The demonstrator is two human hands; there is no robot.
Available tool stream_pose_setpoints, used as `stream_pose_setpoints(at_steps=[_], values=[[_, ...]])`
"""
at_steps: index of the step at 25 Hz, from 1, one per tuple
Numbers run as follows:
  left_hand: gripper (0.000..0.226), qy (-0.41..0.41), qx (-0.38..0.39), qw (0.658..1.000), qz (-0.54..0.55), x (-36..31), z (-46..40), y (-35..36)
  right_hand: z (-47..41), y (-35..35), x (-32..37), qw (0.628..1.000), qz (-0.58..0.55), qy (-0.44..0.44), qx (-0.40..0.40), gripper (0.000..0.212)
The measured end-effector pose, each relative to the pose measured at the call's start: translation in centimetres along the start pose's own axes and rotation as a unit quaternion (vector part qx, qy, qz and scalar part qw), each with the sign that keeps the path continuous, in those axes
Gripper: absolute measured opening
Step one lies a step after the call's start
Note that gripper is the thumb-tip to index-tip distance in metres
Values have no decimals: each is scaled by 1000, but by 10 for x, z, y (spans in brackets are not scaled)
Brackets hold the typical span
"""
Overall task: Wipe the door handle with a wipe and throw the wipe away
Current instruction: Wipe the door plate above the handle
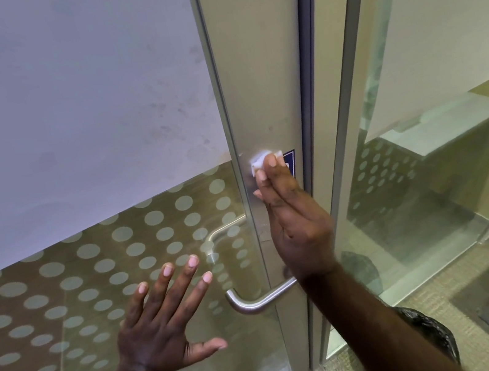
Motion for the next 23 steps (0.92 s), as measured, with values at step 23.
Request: stream_pose_setpoints(at_steps=[23], values=[[100,0,25,1000,6,0,0,1,4,-9,16,996,79,-26,34,40]])
Point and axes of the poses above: each hand's wrist, its own z-axis away from the middle knuckle, its own y-axis out of the palm, x = y × z, the point moved 9 cm from there along -z, towards the middle knuckle, and after that the axes turned 14 degrees about -y, right-handed, at the moved point
